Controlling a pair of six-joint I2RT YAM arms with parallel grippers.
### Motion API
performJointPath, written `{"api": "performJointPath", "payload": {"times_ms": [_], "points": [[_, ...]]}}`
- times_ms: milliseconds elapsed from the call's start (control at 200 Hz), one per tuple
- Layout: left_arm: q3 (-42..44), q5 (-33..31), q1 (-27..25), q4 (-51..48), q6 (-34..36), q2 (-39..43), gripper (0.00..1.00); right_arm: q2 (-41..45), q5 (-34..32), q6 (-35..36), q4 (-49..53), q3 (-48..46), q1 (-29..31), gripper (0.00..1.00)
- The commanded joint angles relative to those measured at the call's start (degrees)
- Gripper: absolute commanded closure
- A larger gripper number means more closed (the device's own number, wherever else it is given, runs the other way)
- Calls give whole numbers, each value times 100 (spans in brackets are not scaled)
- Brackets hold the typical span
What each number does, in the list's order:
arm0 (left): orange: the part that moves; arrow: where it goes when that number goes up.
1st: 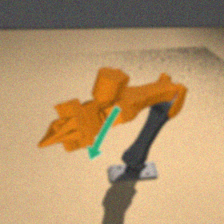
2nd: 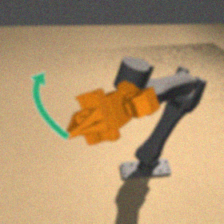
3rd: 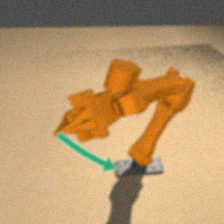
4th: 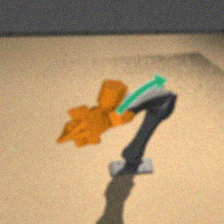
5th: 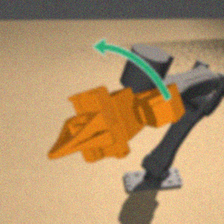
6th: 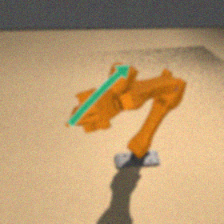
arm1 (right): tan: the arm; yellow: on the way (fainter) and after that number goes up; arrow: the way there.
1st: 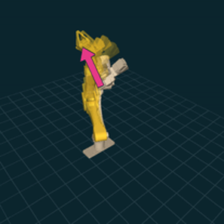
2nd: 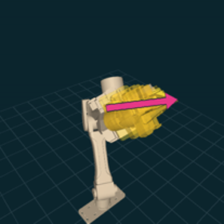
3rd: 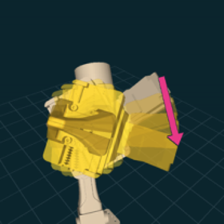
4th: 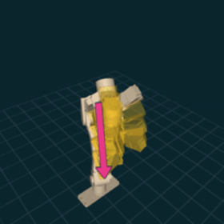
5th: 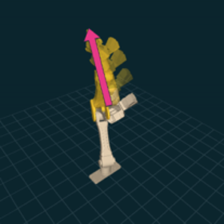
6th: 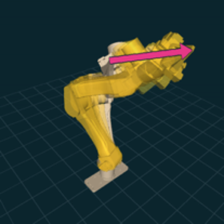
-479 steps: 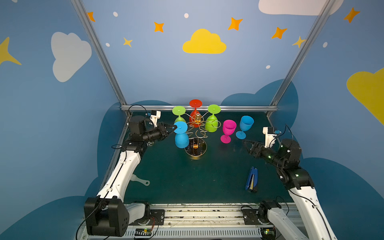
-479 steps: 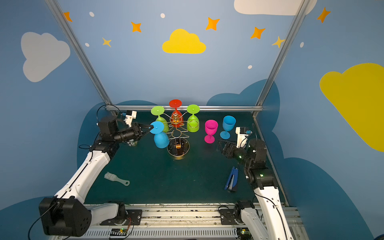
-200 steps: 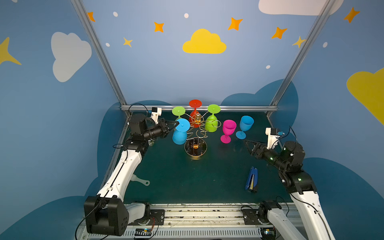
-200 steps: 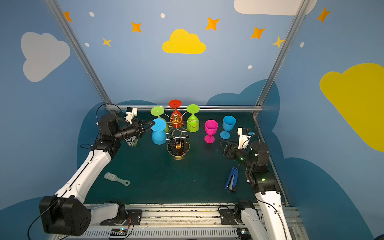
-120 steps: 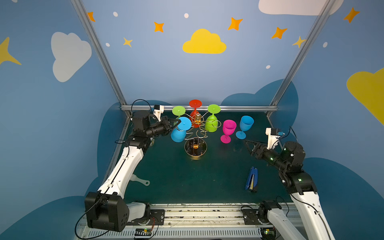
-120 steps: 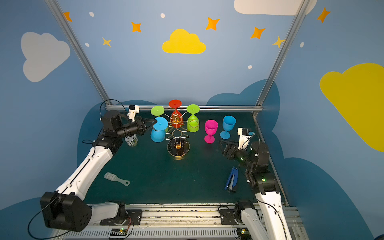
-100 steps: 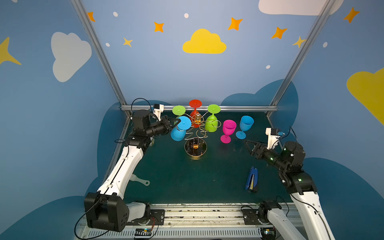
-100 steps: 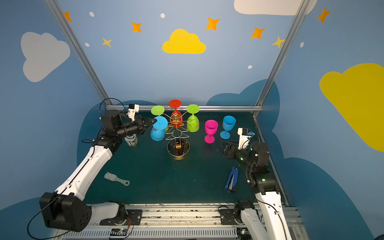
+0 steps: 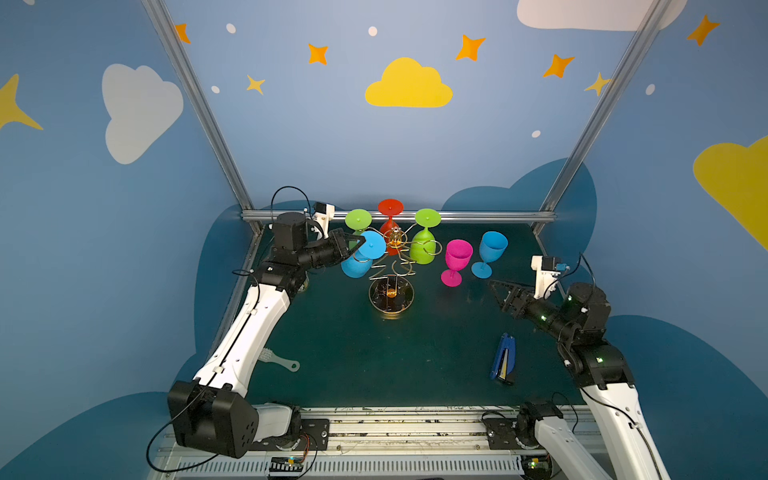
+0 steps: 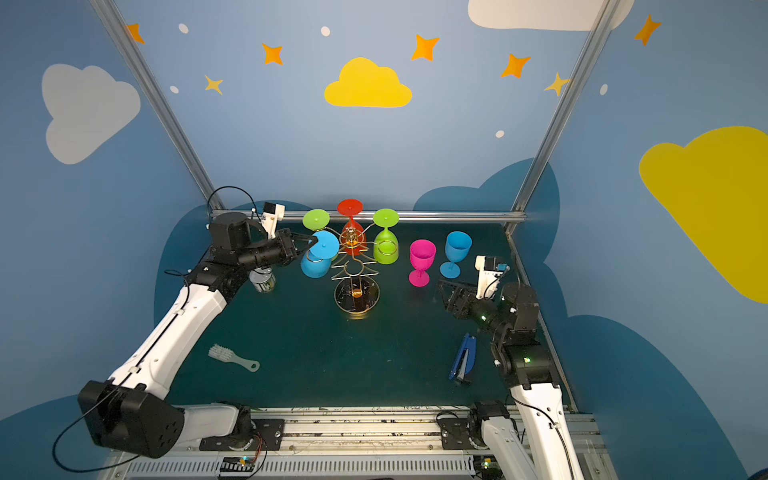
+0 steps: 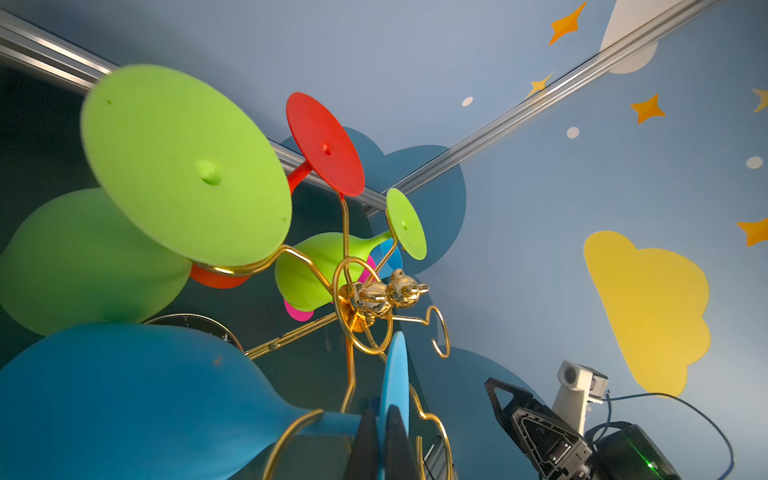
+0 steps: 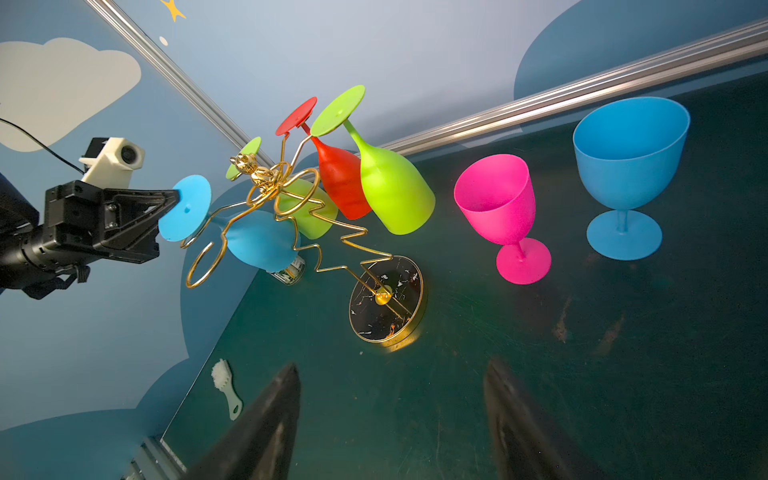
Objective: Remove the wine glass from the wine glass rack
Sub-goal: 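Close the left gripper on the foot of the hanging blue glass, then pull the blue glass off the rack toward the robot with the left gripper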
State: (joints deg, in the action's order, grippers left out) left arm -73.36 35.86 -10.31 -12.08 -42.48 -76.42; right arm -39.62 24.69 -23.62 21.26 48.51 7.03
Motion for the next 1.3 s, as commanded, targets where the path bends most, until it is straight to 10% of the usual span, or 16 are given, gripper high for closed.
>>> {"api": "performJointPath", "payload": {"times_ms": [0, 1297], "points": [[-241, -289, -91, -286, 363, -33, 97, 52, 20, -7, -19, 47, 32, 30], [135, -951, 302, 267, 73, 263, 97, 171, -82, 120, 89, 23, 28, 30]]}}
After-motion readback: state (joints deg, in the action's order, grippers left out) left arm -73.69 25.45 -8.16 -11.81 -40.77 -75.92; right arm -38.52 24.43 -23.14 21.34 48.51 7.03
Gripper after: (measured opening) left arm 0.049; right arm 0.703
